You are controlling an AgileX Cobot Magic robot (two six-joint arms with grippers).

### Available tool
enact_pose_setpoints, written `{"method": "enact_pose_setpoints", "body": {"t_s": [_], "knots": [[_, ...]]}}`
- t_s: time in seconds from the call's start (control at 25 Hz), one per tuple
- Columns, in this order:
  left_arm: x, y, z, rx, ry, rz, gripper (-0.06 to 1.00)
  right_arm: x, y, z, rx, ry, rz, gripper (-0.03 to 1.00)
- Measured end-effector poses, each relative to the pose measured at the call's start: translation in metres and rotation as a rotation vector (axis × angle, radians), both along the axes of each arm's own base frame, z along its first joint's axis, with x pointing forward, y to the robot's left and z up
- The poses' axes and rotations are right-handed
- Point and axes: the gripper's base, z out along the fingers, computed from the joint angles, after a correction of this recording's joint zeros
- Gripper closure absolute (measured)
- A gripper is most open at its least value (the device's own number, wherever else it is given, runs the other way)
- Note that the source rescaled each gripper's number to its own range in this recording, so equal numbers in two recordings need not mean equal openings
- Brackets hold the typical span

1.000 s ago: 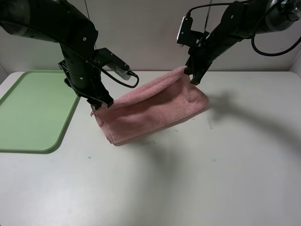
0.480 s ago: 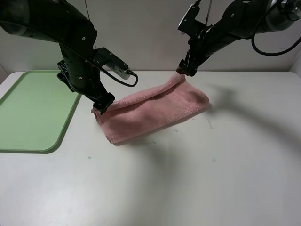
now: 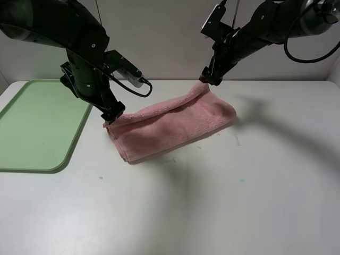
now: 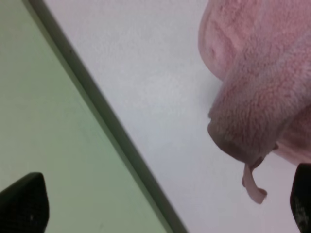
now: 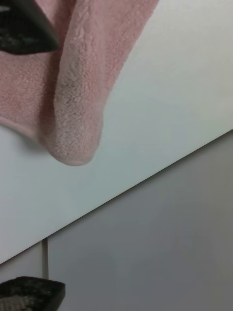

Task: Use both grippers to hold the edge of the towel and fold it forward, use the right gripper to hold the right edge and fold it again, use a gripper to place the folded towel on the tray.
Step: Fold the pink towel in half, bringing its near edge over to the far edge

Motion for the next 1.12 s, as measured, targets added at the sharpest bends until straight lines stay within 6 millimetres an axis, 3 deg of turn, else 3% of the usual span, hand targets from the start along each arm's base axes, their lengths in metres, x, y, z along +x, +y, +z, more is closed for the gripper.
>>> {"method": "enact_pose_setpoints", "body": {"t_s": [0.56, 1.12], "knots": [[-0.003, -0.002, -0.003, -0.028, 0.042, 0.006, -0.05, 0.0, 0.0, 0.0, 0.001, 0.0, -0.001, -0.03], [0.008, 0.0, -0.034, 0.103, 0.049, -0.083, -0.06, 0.0, 0.0, 0.0, 0.002, -0.001, -0.001, -0.03]]}}
